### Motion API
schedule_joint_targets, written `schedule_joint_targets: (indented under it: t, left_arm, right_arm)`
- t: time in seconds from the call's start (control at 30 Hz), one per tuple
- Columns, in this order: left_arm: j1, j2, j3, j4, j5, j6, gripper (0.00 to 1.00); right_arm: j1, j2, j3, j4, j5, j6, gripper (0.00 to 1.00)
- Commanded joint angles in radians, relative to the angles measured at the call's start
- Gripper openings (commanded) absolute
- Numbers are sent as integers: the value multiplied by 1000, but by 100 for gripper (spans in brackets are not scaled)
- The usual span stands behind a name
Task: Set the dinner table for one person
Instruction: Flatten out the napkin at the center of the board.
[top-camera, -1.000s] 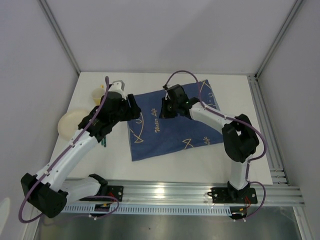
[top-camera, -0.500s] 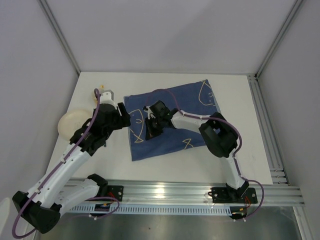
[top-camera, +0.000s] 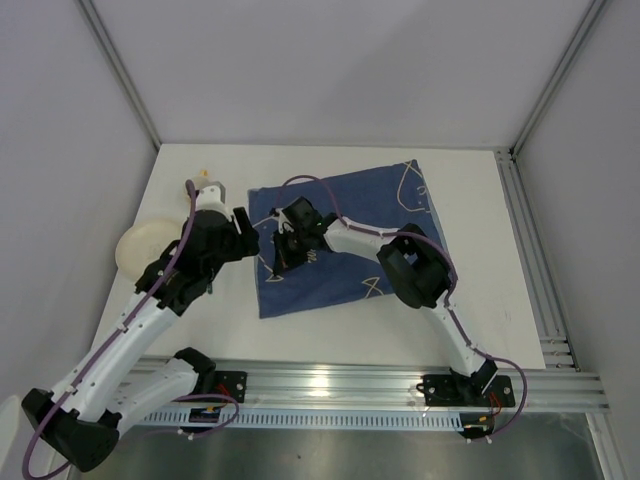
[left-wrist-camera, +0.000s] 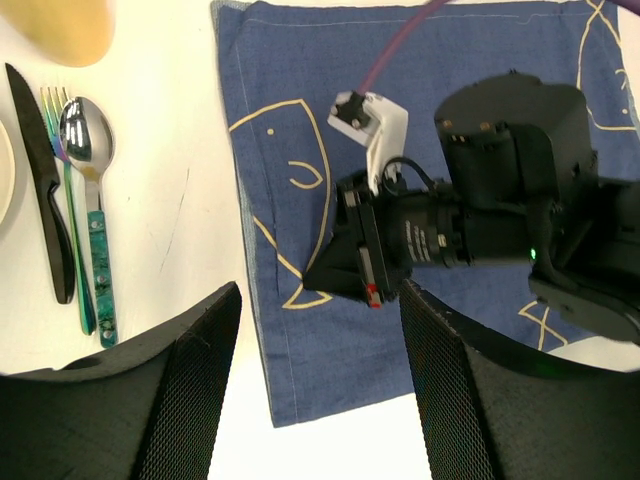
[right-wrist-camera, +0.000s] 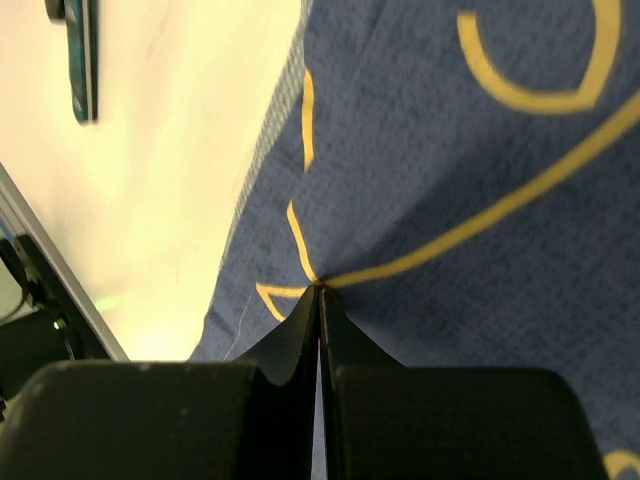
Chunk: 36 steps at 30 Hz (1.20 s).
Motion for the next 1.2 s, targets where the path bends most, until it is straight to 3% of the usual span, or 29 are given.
schedule_joint_targets:
  t: [0.0, 0.33, 0.6, 0.67, 0.8, 1.0, 1.13, 1.17]
  left_arm:
    - [-8, -25, 14, -4, -4, 37, 69]
    - [-10, -50, 14, -32, 1, 40, 70]
    - [-16, -44, -2, -26, 10, 39, 70]
    - [-16, -42, -5, -26, 10, 37, 70]
    - [-19, -44, -13, -6, 19, 34, 70]
    - [-22, -22, -29, 25, 44, 25, 71]
    - [-24, -4, -36, 43, 52, 25, 72]
    - [-24, -1, -34, 45, 61, 22, 71]
  right_arm:
    - [3, 74, 90, -31, 34, 10, 0]
    - [-8, 278, 470, -174, 98, 16, 0]
    - [-63, 341, 601, -191, 103, 55, 0]
    - [-72, 284, 567, -166, 81, 50, 0]
    - [-78, 65, 321, 18, 107, 10, 0]
    - [-109, -208, 46, 99, 163, -25, 2]
    - [-147, -334, -97, 141, 190, -21, 10]
    - [-147, -349, -121, 100, 287, -31, 12]
